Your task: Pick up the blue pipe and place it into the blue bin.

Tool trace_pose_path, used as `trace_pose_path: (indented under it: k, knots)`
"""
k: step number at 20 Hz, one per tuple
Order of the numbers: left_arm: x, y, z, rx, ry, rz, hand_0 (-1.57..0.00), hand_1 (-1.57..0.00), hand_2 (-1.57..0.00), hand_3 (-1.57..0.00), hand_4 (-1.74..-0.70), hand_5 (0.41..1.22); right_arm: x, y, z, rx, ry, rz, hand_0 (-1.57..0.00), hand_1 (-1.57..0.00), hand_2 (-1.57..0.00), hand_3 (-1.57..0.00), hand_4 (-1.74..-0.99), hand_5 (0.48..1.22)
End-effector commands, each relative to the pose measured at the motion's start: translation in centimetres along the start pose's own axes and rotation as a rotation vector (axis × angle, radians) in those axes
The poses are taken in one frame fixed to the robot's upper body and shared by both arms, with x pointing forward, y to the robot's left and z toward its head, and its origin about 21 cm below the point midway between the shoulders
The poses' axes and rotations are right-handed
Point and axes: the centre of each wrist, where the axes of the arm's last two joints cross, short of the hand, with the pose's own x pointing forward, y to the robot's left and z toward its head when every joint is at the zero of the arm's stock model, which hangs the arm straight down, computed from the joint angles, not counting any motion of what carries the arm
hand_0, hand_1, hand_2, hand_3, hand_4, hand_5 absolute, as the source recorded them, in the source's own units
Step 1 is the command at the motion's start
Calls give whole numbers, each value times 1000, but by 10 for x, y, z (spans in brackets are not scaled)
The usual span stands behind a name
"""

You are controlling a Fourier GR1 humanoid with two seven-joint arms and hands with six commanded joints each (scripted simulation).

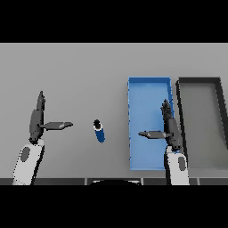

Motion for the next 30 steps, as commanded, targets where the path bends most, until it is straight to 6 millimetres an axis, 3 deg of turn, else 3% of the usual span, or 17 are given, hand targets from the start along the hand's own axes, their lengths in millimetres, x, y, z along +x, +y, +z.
trace_pose_path:
  k: [1,6,7,9,16,22,30]
  knots:
    - [0,0,0,1,-5,1,1,1,1,1,-967,594,0,0,0,-1,0,0,1,1,1,1,-1210,594]
    - [1,-3,0,1,-18,-1,1,1,1,1,-967,594,1,-2,-2,1,2,-1,1,1,1,1,-1210,594]
    - [2,8,2,-153,-57,-81,1,1,1,1,-967,594,7,-10,0,60,-60,149,1,1,1,1,-1210,594]
    - [2,28,2,-291,-69,-149,1,1,1,1,-970,596,13,-11,10,131,-108,289,1,1,1,1,-1198,589]
    - [9,35,9,-479,-122,-167,1,1,1,1,-970,586,14,-10,16,161,-97,358,1,1,1,1,-1181,580]
    - [20,6,41,-711,-51,-229,1,1,1,1,-1018,512,20,-13,14,165,-106,324,1,1,1,1,-1225,580]
    - [15,-46,50,-861,-54,-256,1,1,1,1,-1123,470,22,-12,15,163,-95,330,1,1,1,1,-1210,570]
